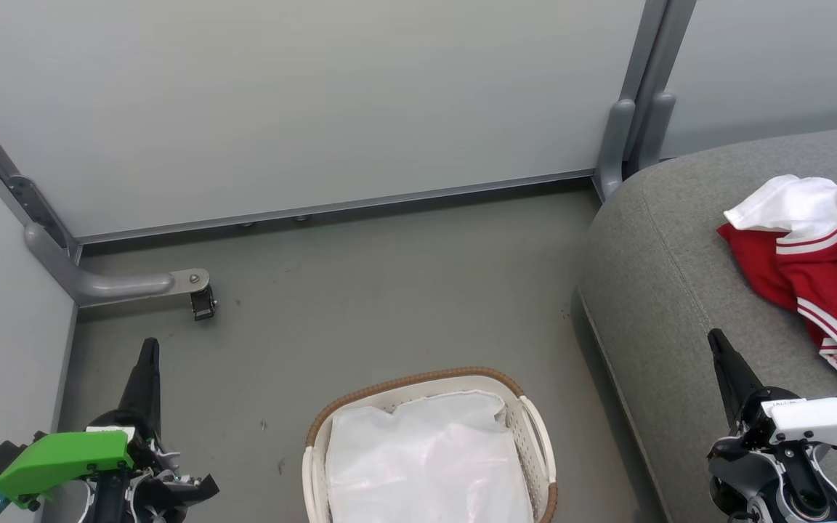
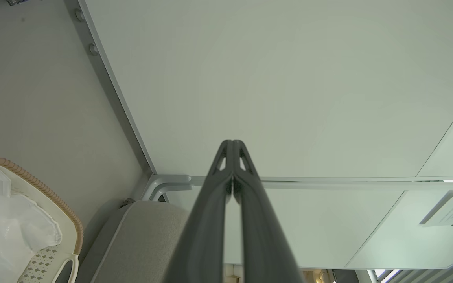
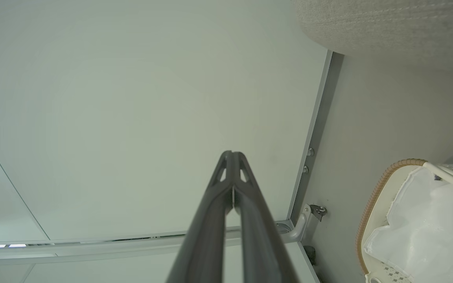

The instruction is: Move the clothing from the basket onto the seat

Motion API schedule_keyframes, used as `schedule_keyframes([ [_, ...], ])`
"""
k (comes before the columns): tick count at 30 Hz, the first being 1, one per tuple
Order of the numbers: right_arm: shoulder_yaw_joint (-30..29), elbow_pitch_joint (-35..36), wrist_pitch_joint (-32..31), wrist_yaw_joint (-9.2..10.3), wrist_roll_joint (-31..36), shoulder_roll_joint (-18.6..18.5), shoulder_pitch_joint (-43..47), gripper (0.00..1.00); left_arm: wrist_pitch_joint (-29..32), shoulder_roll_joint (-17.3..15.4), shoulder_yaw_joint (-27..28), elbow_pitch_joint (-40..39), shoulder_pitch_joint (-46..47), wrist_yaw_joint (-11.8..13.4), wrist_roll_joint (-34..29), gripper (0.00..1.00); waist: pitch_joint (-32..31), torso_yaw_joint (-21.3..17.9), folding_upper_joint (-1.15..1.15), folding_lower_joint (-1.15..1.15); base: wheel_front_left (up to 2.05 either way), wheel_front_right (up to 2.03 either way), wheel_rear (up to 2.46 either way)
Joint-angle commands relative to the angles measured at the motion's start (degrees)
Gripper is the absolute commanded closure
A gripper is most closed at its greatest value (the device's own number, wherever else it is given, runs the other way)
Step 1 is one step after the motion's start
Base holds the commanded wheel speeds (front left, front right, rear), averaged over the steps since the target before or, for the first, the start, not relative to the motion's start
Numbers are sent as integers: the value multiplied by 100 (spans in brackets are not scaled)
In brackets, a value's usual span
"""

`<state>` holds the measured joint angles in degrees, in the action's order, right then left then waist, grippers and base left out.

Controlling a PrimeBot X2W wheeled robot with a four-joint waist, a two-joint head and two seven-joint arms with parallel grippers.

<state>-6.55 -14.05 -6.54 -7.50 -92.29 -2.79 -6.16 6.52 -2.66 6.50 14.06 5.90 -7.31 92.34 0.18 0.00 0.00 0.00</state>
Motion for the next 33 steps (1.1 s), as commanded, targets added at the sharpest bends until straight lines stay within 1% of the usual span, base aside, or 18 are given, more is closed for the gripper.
schedule_keyframes([
  [1, -11, 16, -20, 1, -22, -17, -7, 100, 21, -40, 14, -11, 67, -39, 18, 100, 0, 0, 0, 0, 0, 0, 0],
  [33, -10, 15, -20, 2, -23, -17, -7, 100, 21, -40, 14, -11, 67, -39, 18, 100, 0, 0, 0, 0, 0, 0, 0],
])
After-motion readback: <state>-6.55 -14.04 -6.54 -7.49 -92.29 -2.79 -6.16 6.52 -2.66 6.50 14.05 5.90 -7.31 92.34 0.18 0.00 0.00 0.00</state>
